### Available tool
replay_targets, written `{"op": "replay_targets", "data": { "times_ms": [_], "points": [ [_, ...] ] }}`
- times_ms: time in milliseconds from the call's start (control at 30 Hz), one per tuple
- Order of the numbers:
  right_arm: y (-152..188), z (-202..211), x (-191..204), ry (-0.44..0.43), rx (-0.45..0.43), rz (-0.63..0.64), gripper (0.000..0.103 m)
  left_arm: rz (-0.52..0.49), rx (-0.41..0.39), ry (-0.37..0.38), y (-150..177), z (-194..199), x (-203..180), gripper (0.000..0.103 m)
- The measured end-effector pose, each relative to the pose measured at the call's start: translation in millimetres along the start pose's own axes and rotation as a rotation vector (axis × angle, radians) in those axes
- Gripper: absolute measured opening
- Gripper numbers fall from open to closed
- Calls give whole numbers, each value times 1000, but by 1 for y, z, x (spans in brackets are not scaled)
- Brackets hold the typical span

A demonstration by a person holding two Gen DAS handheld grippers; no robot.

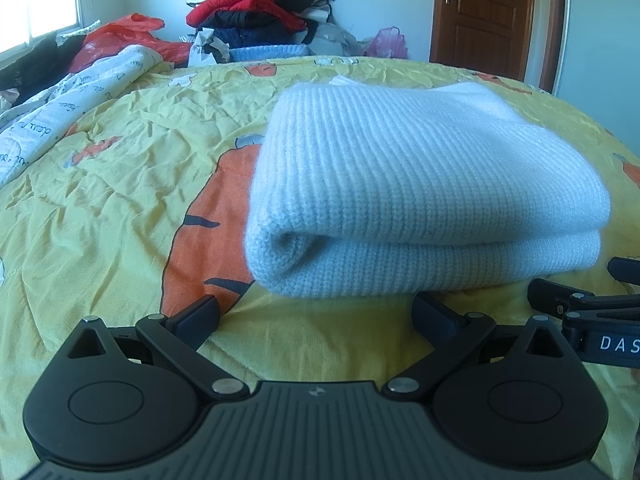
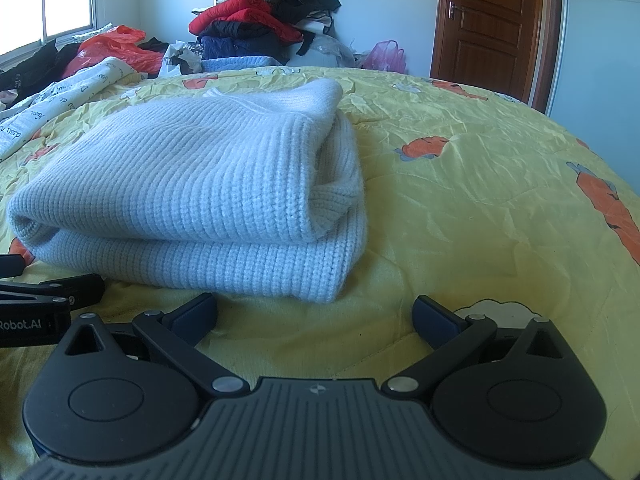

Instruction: Fold small clothes

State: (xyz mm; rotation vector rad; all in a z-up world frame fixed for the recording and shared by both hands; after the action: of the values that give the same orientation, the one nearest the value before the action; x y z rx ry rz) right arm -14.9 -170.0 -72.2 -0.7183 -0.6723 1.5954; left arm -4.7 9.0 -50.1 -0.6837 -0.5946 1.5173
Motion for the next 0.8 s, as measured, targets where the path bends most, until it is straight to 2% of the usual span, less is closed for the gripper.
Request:
{"op": "replay_targets", "data": {
  "times_ms": [100,233,433,800],
  "points": [
    [2,5,-1,-4,29,10,103,23,31,-23,-1,7,4,103],
    [5,22,1,-16,81,11,103,11,-27,-43,1,38,-2,103],
    [-3,50,2,-48,79,-7,103,-9,-49,-28,-2,71,-19,103],
    [-6,50,-5,-33,86,-17,103,40,-27,-6,-8,74,-16,103]
  ]
}}
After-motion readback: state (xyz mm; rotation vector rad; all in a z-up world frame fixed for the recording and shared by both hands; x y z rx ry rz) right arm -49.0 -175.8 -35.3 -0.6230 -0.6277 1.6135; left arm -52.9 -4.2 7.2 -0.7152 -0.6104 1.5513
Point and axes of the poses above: each gripper's, at about its wrist camera, not at the fingertips, and z roughly against the way its jaws point, x to its left, y to its underside, the point moved 9 cm from there along -z, roughly the way its jaws point, and after that the axes turned 6 degrees about z, right-handed, at the moved point
